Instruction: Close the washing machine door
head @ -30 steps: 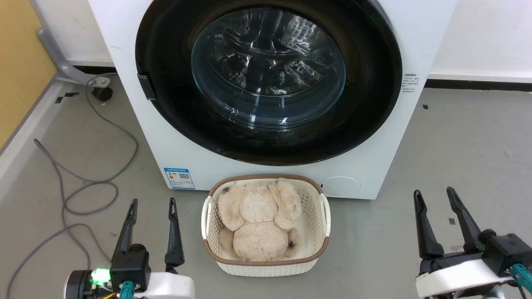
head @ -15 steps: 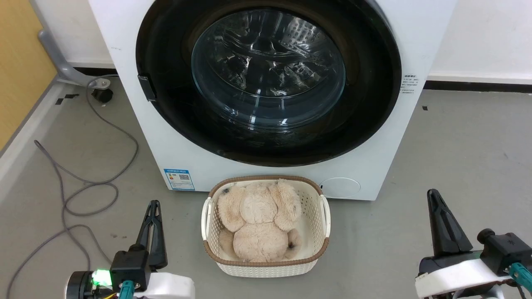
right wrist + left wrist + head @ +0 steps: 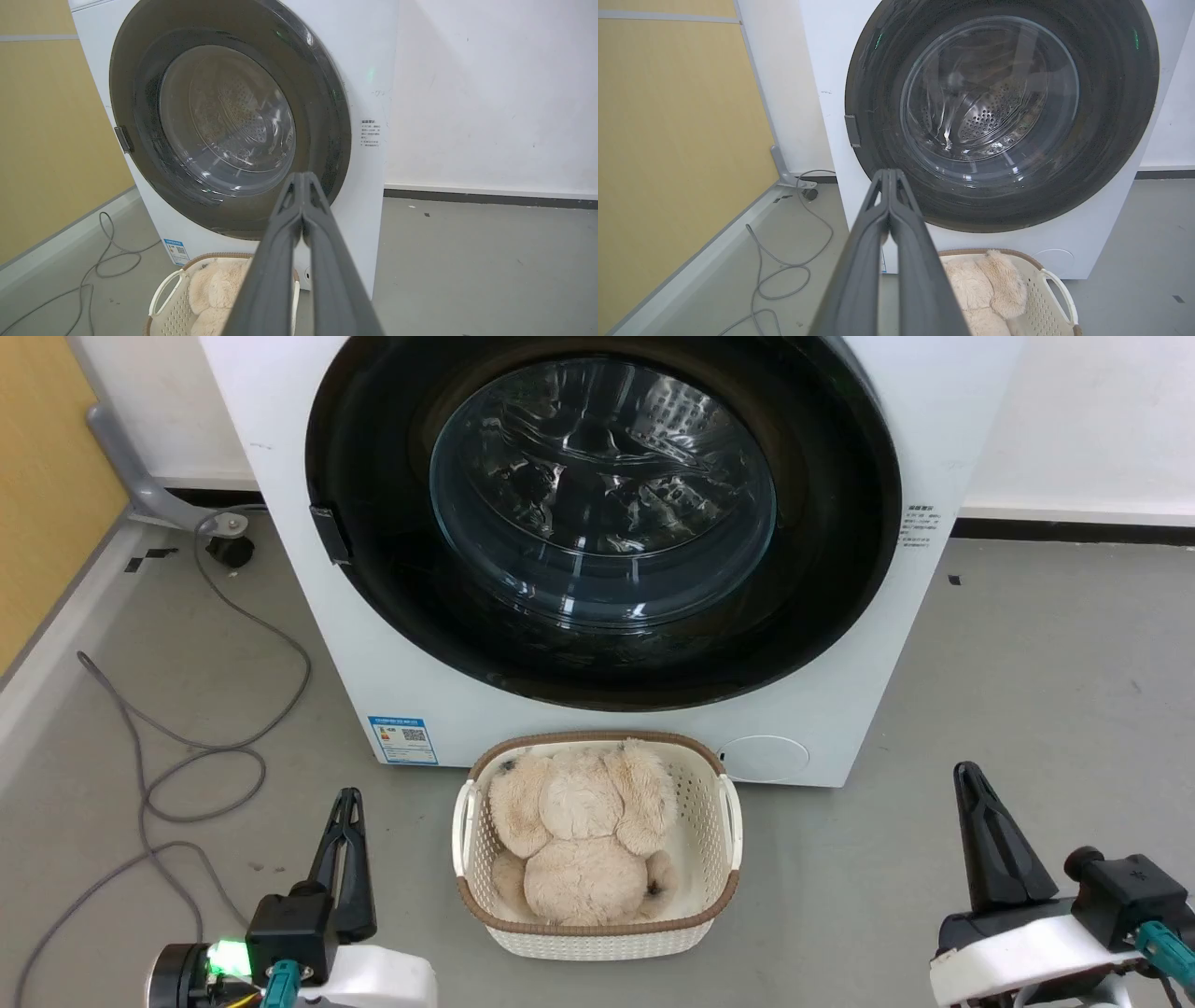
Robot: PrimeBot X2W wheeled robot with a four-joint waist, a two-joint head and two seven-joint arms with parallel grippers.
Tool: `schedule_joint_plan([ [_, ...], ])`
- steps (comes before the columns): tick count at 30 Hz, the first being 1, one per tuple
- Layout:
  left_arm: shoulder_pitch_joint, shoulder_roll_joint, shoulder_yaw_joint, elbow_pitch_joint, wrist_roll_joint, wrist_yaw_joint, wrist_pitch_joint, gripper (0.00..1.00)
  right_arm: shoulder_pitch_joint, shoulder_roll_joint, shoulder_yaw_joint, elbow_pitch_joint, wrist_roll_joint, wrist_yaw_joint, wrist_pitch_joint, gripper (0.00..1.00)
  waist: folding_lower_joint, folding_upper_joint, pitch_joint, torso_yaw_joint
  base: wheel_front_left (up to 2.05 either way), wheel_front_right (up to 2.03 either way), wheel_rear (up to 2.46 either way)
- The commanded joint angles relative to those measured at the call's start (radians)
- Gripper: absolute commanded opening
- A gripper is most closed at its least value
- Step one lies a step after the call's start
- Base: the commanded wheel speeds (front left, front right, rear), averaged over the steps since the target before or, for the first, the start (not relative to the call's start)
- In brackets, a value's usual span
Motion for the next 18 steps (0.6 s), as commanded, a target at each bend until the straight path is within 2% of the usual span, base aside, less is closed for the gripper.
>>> schedule_joint_plan([
  [1, -0.004, -0.002, 0.005, -0.003, 0.002, -0.008, 0.007, 0.00, 0.005, 0.001, 0.001, -0.008, -0.009, 0.000, 0.011, 0.00, 0.0000, 0.0000, 0.000, 0.000, 0.00, 0.00, 0.00],
  [18, -0.006, -0.006, 0.016, -0.006, 0.004, -0.030, 0.040, 0.00, 0.009, 0.002, 0.005, -0.019, -0.028, 0.000, 0.043, 0.00, 0.0000, 0.0000, -0.001, 0.000, 0.00, 0.00, 0.00],
])
